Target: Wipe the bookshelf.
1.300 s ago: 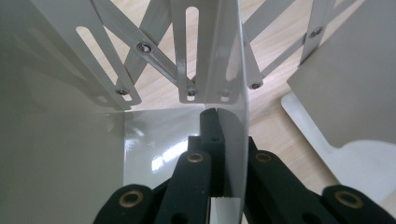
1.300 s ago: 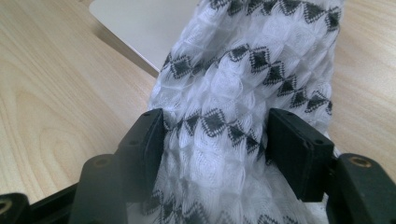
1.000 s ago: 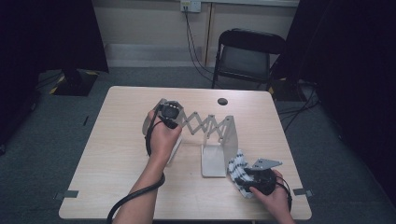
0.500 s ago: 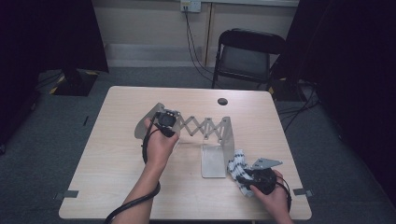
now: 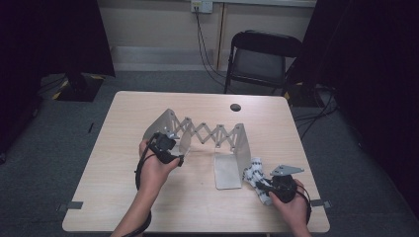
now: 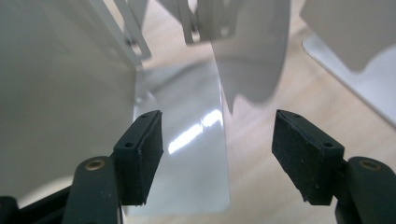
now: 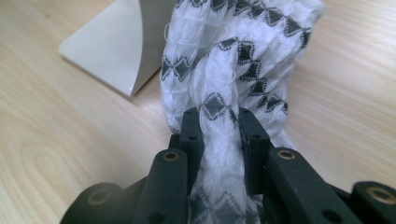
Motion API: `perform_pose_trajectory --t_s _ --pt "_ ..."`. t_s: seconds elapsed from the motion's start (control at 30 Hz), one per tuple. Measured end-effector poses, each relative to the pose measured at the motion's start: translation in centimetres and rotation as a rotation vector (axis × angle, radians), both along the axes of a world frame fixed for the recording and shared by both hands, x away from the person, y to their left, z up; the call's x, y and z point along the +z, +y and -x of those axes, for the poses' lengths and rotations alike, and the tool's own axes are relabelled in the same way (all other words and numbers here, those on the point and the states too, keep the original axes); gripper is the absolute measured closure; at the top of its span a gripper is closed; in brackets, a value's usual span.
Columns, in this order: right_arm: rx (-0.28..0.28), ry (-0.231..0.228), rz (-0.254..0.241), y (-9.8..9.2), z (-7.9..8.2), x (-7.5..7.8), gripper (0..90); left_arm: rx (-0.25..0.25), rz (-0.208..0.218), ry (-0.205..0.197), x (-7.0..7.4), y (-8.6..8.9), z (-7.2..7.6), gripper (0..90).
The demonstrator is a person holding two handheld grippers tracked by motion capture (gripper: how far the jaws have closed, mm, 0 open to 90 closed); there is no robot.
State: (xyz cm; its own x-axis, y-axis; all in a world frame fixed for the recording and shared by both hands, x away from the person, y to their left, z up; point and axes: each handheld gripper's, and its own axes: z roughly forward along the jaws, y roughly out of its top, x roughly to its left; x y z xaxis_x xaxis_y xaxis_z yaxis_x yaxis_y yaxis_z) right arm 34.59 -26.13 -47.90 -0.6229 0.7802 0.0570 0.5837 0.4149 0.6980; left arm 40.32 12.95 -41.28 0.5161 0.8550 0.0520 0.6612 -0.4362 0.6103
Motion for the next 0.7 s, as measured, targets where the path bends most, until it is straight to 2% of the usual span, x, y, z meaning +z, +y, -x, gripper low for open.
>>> perform_pose_trajectory --t_s 0.1,0.23,0.43,0.5,0.57,0.63,0.7 --pt "-0.021 -0.001 -0.010 -0.4 0.0 0.2 76.4 -0.024 -0.003 0.013 -1.1 0.6 0.9 32.5" --pt "-0.021 0.000 -0.008 -0.6 0.1 0.3 76.7 -0.047 0.004 0.023 -2.5 0.8 1.9 31.6" --pt "-0.057 -0.047 0.001 -1.5 0.3 1.5 76.8 -0.076 0.008 0.038 -4.2 0.8 3.1 30.5" --pt "-0.067 -0.034 -0.009 -2.1 0.4 1.7 76.7 -0.082 0.008 0.048 -4.7 0.8 3.3 29.0" --pt "-0.052 -0.035 -0.013 -2.3 0.4 1.5 75.9 -0.092 0.006 0.043 -5.0 0.7 3.5 28.7" --pt "-0.041 -0.030 0.004 -2.0 0.5 1.1 73.3 -0.102 0.016 0.034 -5.2 0.5 3.7 28.5" --pt "-0.021 -0.018 0.021 -1.5 0.4 0.8 63.9 -0.115 0.020 0.035 -5.4 0.5 3.8 28.2"
